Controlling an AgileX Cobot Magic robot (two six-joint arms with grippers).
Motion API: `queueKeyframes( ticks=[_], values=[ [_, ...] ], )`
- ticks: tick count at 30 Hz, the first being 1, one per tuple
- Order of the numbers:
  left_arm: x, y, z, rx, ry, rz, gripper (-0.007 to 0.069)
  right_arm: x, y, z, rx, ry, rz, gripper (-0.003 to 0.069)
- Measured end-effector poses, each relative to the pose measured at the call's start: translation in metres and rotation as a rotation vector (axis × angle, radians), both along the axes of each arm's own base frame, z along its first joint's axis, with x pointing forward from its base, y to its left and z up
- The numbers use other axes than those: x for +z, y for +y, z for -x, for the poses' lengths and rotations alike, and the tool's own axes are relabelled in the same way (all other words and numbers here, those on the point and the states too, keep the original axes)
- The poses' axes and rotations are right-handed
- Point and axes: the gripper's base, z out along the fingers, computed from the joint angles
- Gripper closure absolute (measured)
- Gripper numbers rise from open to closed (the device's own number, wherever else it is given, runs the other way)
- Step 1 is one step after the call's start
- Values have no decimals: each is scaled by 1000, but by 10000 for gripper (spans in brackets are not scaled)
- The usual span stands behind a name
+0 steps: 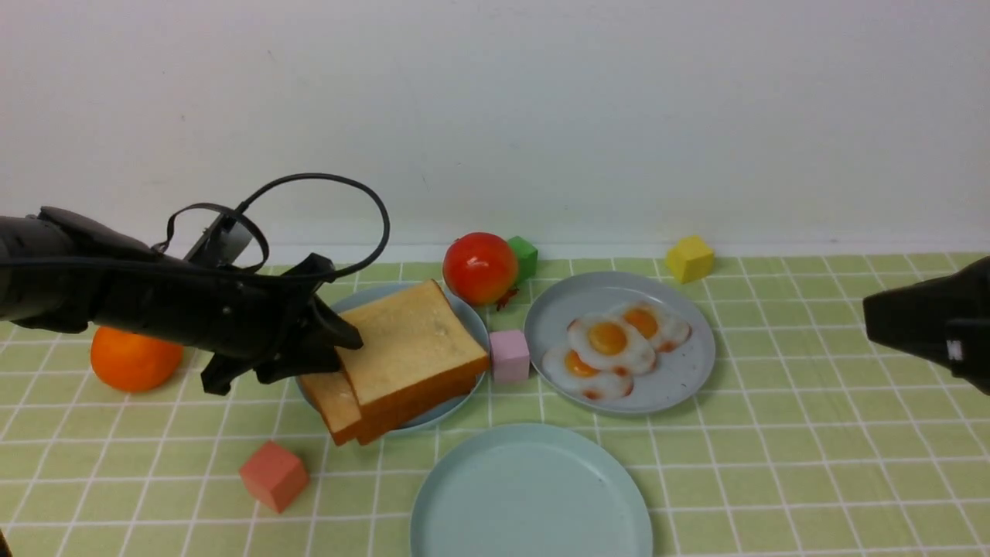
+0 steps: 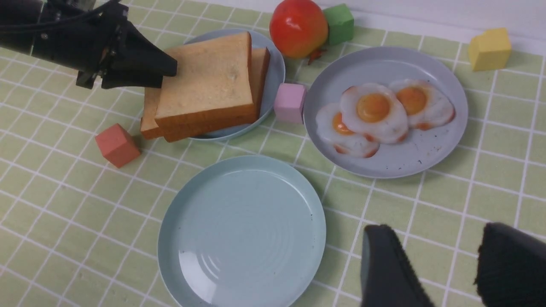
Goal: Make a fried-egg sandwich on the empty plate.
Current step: Use the left arm to grab a slice of bread, then use the left arm to put a slice of bread into the empty plate in the middle
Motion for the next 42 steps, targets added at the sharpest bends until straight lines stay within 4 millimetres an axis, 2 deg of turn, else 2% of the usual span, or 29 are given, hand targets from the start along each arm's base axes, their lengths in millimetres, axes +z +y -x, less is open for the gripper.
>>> queueKeyframes(
  ticks=[1,4,8,13,18,21,24,25,26,27,30,37,41,42],
  values=[
    [0,0,0,0,0,0,416,0,0,0,0,0,0,334],
    [0,0,0,-1,1,1,533,0,0,0,1,5,2,334],
    [5,-1,1,-6,-7,6,619,-1,0,1,3,11,5,334],
    [31,-3,9,-55,-65,10,631,-1,0,1,4,14,6,334],
    [61,-11,26,-177,-115,54,631,-1,0,1,4,14,6,334],
    [68,-23,37,-267,-129,62,631,-1,0,1,4,14,6,334],
    [62,-41,46,-329,-112,63,631,-1,0,1,3,9,5,334],
    [53,-56,55,-364,-88,55,631,-1,0,0,2,3,3,334],
    [53,-58,56,-371,-87,55,631,-1,0,0,2,2,3,334],
    [40,-73,65,-396,-64,30,631,0,0,0,2,-4,3,334],
    [24,-91,73,-412,-52,-19,631,0,0,-1,4,-13,5,334],
    [-5,-117,78,-426,-15,-86,619,1,0,-1,4,-18,5,334],
    [-11,-118,79,-420,12,-103,588,1,0,-1,4,-19,6,334],
    [-13,-117,78,-409,21,-116,555,1,0,-1,3,-22,6,334]
  ],
)
